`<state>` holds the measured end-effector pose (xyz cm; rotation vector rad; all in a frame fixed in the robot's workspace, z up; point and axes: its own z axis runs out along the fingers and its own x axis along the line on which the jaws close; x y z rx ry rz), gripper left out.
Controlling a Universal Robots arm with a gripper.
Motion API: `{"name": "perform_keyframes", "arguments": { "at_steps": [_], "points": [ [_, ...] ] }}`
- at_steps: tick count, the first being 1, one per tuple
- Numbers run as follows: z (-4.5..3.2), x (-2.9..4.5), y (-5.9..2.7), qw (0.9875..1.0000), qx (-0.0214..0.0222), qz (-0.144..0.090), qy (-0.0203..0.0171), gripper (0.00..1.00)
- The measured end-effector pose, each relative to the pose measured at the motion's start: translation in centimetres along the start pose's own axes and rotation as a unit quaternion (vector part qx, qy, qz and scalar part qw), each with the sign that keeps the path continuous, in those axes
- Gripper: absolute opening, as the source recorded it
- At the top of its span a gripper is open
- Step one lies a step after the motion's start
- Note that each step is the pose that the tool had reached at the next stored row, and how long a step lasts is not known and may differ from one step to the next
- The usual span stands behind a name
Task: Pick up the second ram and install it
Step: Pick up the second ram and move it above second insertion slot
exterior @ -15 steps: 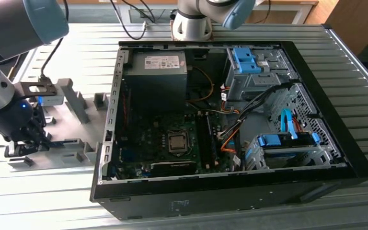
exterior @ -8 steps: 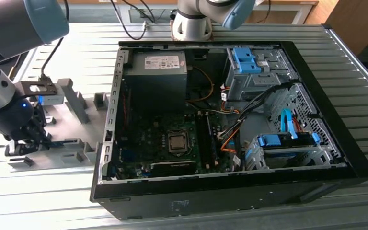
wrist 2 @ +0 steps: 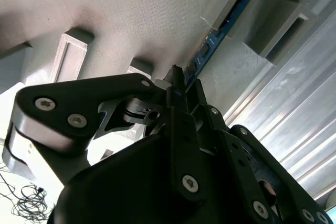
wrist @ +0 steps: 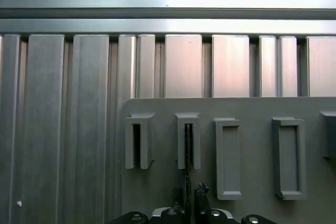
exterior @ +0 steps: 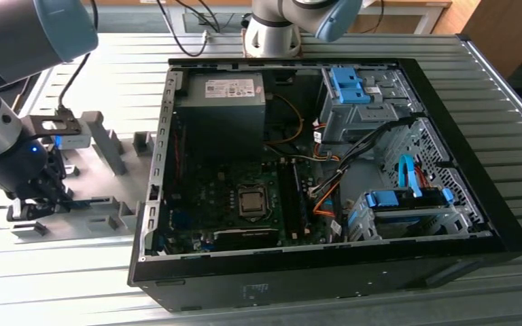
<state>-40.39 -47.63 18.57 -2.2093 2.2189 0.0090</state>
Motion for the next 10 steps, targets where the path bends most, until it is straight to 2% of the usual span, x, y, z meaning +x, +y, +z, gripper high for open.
{"name": "perform_keyframes", "arguments": {
  "at_steps": [10],
  "points": [
    [-0.01,0.01,-0.04,1.0,-0.0002,0.0,0.0001,0.23]
  ]
}}
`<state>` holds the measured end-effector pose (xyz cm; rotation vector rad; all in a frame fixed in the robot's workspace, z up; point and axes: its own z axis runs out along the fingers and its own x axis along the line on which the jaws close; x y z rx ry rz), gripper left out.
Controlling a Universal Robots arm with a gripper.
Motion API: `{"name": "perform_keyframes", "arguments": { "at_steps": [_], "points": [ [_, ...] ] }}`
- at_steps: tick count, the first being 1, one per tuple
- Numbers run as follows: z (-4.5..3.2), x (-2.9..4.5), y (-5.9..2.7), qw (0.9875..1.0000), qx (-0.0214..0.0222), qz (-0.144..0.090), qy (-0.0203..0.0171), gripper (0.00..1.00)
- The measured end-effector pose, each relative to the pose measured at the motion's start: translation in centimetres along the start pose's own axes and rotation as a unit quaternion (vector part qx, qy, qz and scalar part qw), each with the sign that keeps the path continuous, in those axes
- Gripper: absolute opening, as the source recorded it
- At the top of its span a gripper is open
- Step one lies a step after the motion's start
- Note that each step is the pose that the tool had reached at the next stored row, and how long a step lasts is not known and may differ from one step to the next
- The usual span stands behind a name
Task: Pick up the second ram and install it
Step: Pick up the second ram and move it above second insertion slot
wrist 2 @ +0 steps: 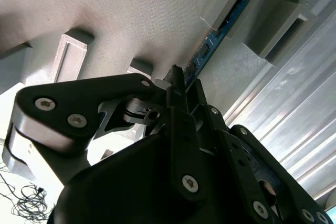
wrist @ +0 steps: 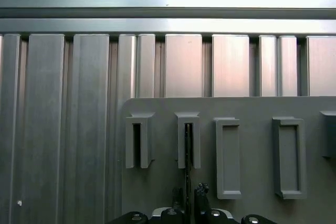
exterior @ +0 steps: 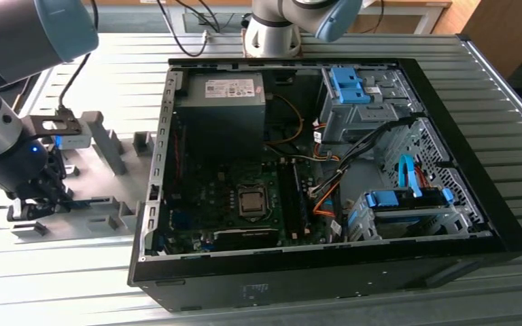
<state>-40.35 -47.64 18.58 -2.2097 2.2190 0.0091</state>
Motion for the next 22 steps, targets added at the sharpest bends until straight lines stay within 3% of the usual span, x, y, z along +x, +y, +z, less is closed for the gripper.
{"name": "perform_keyframes", "arguments": {
  "at_steps": [3,15,17,18,22],
  "points": [
    [0.0,0.0,-0.01,1.0,-0.0036,0.0,-0.0001,0.23],
    [0.0,0.0,0.0,1.0,-0.0041,0.0,0.0,0.23],
    [0.0,0.0,-0.01,1.0,-0.0041,0.0,-0.0001,0.21],
    [0.0,0.0,-0.01,1.0,-0.0042,0.0,-0.0001,0.14],
    [0.0,0.0,-0.01,1.0,-0.0043,0.0,-0.0001,0.14]
  ]
}}
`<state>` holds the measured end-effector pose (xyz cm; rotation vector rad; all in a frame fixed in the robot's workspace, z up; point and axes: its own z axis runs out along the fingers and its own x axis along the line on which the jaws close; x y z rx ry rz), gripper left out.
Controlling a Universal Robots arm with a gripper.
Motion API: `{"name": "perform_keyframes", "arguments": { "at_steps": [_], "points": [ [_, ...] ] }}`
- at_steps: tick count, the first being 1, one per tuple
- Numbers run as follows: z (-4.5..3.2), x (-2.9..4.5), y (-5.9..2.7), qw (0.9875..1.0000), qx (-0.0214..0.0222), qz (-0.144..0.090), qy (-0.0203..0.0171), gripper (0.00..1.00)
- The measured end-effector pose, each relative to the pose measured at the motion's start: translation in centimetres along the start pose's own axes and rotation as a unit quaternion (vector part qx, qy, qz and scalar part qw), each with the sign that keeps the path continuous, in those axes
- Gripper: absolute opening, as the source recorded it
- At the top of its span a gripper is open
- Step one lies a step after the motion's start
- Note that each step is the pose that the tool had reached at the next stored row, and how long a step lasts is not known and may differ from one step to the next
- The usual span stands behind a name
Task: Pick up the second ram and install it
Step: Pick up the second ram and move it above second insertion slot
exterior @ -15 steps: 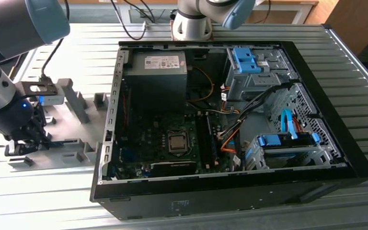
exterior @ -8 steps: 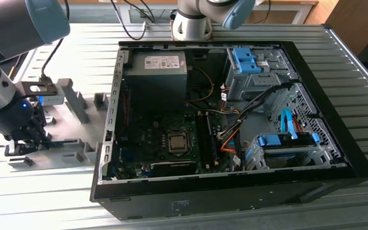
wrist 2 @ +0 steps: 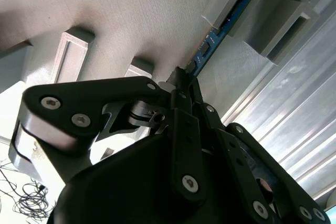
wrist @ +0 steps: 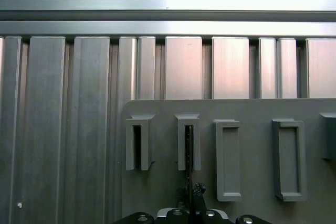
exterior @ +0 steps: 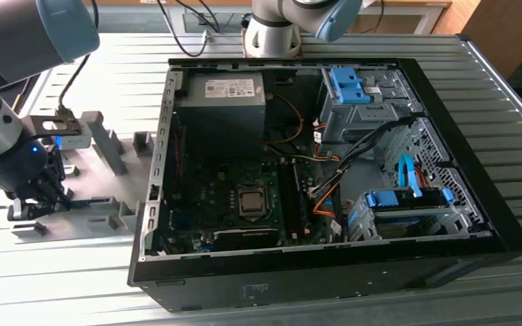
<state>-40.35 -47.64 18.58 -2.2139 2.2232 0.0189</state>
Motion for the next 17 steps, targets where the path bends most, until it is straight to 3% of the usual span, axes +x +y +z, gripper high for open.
{"name": "perform_keyframes", "arguments": {
  "at_steps": [17],
  "points": [
    [-0.28,0.0,0.0,1.0,-0.0006,0.0,0.0,0.14]
  ]
}}
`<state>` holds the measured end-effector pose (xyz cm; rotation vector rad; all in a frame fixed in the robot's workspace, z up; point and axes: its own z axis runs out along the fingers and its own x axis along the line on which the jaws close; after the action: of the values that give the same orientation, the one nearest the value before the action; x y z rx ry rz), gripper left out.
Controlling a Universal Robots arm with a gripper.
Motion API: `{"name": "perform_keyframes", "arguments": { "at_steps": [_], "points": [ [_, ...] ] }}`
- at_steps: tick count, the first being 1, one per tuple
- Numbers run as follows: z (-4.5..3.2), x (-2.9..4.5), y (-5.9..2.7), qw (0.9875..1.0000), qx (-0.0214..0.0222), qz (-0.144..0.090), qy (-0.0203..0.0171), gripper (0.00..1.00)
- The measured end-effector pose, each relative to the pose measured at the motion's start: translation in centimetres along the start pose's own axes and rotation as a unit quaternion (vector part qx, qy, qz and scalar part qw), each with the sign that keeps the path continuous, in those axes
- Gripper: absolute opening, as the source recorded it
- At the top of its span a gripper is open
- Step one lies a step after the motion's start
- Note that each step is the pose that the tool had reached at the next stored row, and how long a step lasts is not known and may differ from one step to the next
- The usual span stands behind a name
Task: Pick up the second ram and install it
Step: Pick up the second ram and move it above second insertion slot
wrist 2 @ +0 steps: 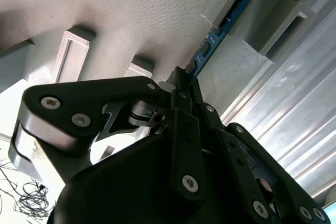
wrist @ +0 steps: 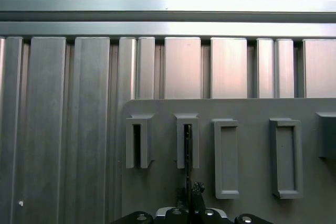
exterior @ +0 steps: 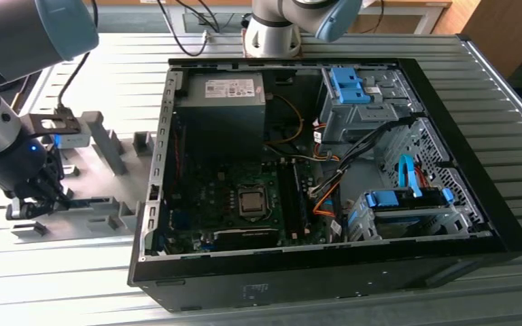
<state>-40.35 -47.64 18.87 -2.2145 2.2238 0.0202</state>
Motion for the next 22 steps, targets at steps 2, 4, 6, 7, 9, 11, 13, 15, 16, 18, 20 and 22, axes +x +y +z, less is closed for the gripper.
{"name": "perform_keyframes", "arguments": {
  "at_steps": [2,4,6,7,9,11,13,15,16,18,20,22],
  "points": [
    [-0.07,0.0,0.0,1.0,-0.0001,0.0,0.0001,0.14],
    [-0.17,0.0,0.0,1.0,0.0,0.0,0.0,0.14],
    [-0.28,0.0,0.0,1.0,0.0,0.0,0.0,0.14],
    [-0.35,0.0,0.01,1.0,0.0,0.0,0.0,0.14],
    [-0.43,-0.01,0.0,1.0,0.0001,0.0,0.0,0.14],
    [-0.54,-0.01,0.0,1.0,0.0,0.0,0.0,0.14],
    [-0.67,-0.01,0.01,1.0,0.0,0.0,0.0,0.14],
    [-0.8,-0.01,0.01,1.0,0.0,0.0,0.0,0.14],
    [-0.86,-0.01,0.01,1.0,0.0,0.0,0.0,0.14],
    [-0.97,-0.01,0.01,1.0,0.0,0.0,0.0,0.14],
    [-1.09,-0.01,0.01,1.0,0.0,0.0,0.0,0.14],
    [-1.18,-0.02,0.01,1.0,0.0001,0.0,-0.0001,0.14]
  ]
}}
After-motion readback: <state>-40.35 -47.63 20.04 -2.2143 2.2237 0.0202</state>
